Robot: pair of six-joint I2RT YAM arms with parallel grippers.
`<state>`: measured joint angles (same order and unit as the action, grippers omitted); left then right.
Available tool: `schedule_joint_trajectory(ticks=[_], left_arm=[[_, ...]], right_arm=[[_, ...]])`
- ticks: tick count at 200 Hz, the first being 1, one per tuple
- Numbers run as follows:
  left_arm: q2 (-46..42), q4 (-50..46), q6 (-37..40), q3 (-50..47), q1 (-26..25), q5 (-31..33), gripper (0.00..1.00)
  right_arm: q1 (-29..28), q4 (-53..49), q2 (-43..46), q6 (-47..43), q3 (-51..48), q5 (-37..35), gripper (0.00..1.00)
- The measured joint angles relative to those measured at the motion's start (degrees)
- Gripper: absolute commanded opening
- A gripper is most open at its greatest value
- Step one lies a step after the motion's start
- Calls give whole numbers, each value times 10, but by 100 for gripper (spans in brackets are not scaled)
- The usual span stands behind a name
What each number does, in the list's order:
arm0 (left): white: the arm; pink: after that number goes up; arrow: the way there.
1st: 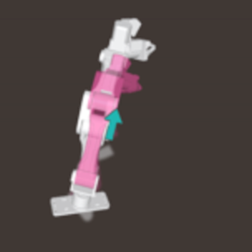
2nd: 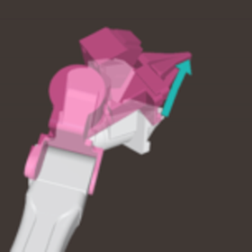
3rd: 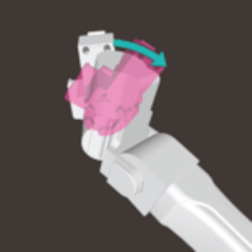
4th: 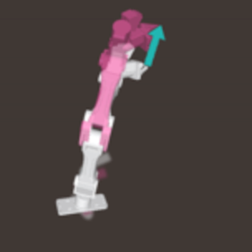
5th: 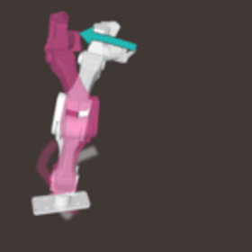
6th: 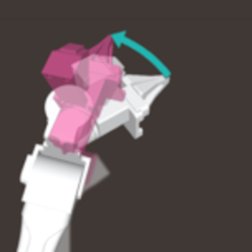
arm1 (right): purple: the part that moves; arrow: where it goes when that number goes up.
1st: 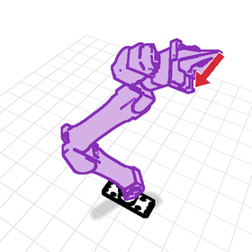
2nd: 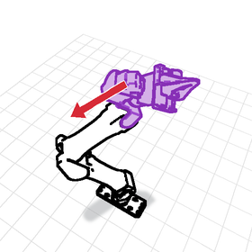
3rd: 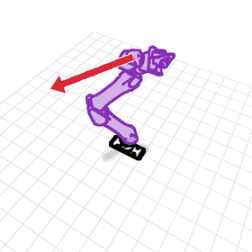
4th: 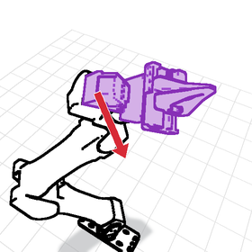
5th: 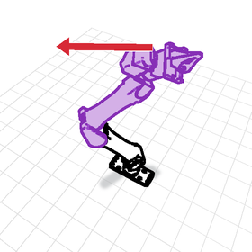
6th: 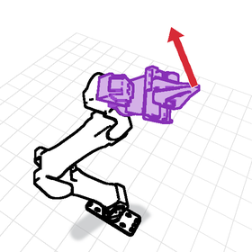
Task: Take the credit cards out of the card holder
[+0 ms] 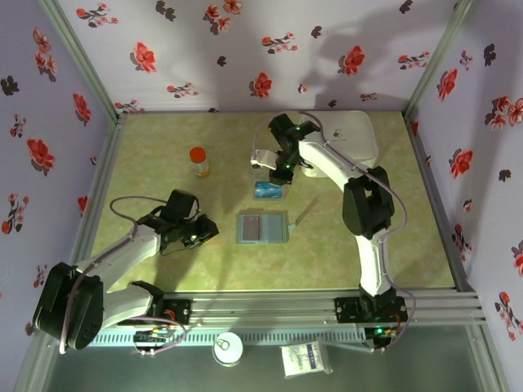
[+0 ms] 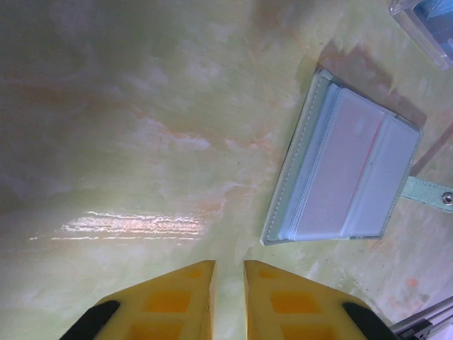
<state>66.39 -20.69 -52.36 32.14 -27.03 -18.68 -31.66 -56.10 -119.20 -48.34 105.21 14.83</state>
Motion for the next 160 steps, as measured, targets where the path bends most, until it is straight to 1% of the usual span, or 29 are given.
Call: schedule_joint_trajectory(ticks=[39,58,85,126,160], left_arm=[[31,14,3,14,0,-14,17],[40,24,4,23,0,-20,17],[55,36,7,39,0,-29,17],[99,49,19,67,-7,-41,17],[133,61,22,87,-23,-49,17]], right_arm=[[-16,104,74,121,-112,9,22],[-34,165,110,190,-183,14,22],[-59,256,154,325,-281,12,23],[-88,359,191,550,-365,-27,23],[-99,455,252,706,-463,-31,22]])
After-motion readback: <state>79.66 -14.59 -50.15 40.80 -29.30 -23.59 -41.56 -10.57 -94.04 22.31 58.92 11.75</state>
